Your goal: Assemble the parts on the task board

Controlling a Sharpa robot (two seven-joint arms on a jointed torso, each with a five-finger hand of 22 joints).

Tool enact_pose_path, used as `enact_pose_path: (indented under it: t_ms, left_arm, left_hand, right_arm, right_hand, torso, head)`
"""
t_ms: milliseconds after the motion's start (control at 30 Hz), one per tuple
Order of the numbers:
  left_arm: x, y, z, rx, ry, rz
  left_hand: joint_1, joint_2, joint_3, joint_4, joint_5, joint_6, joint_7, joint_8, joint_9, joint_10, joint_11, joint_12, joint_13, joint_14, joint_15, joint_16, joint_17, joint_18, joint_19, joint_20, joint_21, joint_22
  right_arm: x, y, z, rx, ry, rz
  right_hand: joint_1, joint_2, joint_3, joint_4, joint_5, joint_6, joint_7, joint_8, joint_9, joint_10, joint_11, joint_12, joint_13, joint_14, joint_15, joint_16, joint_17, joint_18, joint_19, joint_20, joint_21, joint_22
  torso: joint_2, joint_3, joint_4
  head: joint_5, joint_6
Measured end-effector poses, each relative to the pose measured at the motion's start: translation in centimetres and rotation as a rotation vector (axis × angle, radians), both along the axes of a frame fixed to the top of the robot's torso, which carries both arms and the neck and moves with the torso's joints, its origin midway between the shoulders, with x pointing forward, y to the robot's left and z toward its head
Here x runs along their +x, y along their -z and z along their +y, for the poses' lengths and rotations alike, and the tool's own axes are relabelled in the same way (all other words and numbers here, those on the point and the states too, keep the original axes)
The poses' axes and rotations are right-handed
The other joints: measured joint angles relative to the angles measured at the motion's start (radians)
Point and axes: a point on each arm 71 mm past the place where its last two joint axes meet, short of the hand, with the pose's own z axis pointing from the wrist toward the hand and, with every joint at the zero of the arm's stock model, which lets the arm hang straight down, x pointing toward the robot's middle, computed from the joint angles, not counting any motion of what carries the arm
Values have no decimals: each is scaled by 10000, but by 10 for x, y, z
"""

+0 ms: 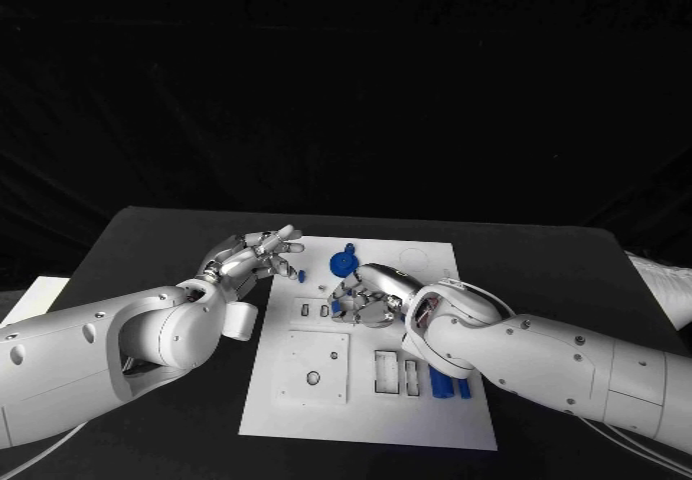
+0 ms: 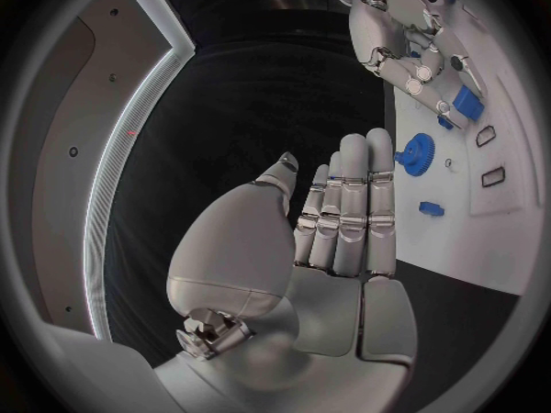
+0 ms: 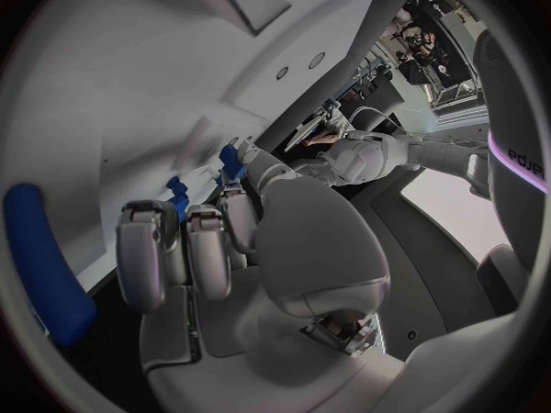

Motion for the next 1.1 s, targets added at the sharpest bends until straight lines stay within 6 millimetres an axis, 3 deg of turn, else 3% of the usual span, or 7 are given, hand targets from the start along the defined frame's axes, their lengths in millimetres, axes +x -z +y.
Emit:
enact_pose_path:
  t_ms: [733,1100]
  left_arm:
    - [-1,0,-3,-47,95,-4]
    - [-1,-1,-3,-62,129,-2]
  left_hand:
    - [0,0,0,0,0,0,0,0,0,0,0,0,-2,0,0,0,0,-1,0,0,0,1]
    - [0,0,0,0,0,0,0,0,1,0,0,0,-3,0,0,0,0,0,0,0,0,1]
  right_arm:
    - [1,2,11,-435,-69,-378]
    - [2,3,9,-761,-4,-413]
  right_hand:
    - [0,-15,21,25,-43,-42,82,-12,24,-1,2,6,192,0,1,0,-2,0,0,1,0,6]
    - [-259,-274,35,40,-43,-46,80,-17,3,-35,36,-64,-82,0,0,0,-3,0,0,1,0,5]
  torso:
    - [2,11,-2]
    - [0,7,-7]
  head:
    - [58,-111]
    - [38,-148]
